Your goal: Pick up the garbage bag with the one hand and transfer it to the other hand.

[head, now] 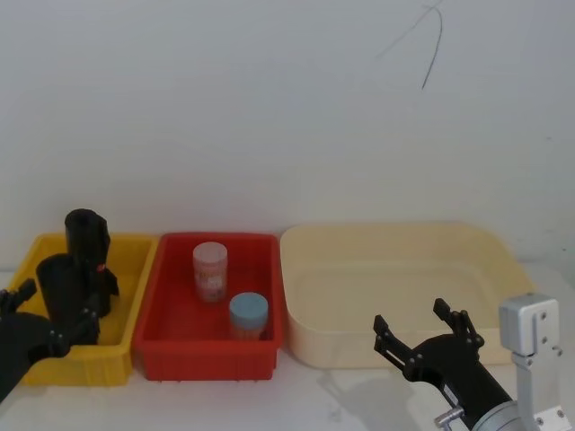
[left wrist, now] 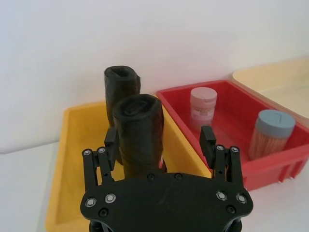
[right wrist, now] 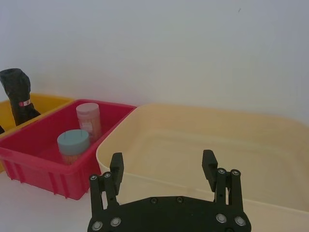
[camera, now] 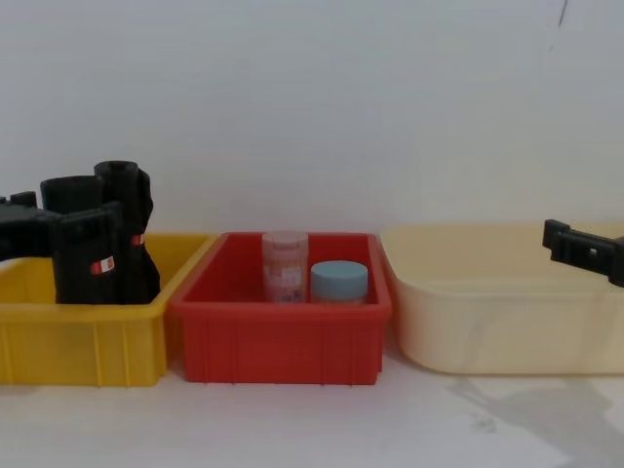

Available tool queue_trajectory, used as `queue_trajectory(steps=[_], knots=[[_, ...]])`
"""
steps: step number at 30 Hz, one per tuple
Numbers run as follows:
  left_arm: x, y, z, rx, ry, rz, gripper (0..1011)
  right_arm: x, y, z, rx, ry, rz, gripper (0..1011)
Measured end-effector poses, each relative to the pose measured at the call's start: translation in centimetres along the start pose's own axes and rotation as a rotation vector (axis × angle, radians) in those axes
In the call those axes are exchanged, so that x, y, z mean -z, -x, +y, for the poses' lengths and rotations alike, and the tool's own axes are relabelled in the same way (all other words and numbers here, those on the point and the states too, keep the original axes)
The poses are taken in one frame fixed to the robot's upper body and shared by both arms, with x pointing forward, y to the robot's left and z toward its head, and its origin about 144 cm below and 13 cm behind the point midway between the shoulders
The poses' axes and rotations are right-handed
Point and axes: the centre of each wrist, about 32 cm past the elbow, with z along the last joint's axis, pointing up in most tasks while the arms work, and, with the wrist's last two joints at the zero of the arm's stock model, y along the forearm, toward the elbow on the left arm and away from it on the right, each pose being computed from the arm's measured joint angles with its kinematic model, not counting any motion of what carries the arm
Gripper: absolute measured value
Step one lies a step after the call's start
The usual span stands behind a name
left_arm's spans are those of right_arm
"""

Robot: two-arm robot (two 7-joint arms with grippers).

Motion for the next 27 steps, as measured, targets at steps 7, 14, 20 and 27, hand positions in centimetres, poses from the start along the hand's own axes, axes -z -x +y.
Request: queue_trajectory(steps=[7, 14, 20, 27], knots=[[-0.1, -0.8, -1.0, 0.001, 0.002, 0.013, 1001, 0.0, 0.0, 0.0, 0.0, 0.0, 0.0, 1001], [-0.3, -1.4, -2.4, 0.024, 0.003, 0.019, 1001, 0.0, 0.0, 0.0, 0.0, 0.0, 0.0, 1001], [-0.3, -1.6, -3.4, 0.03, -0.016, 0.017, 1001, 0.0, 0.0, 0.0, 0.0, 0.0, 0.0, 1001], [-0.2, -1.7, -4.2, 0.024, -0.044, 0.006, 1001, 0.0, 0.0, 0.0, 0.0, 0.0, 0.0, 1001]])
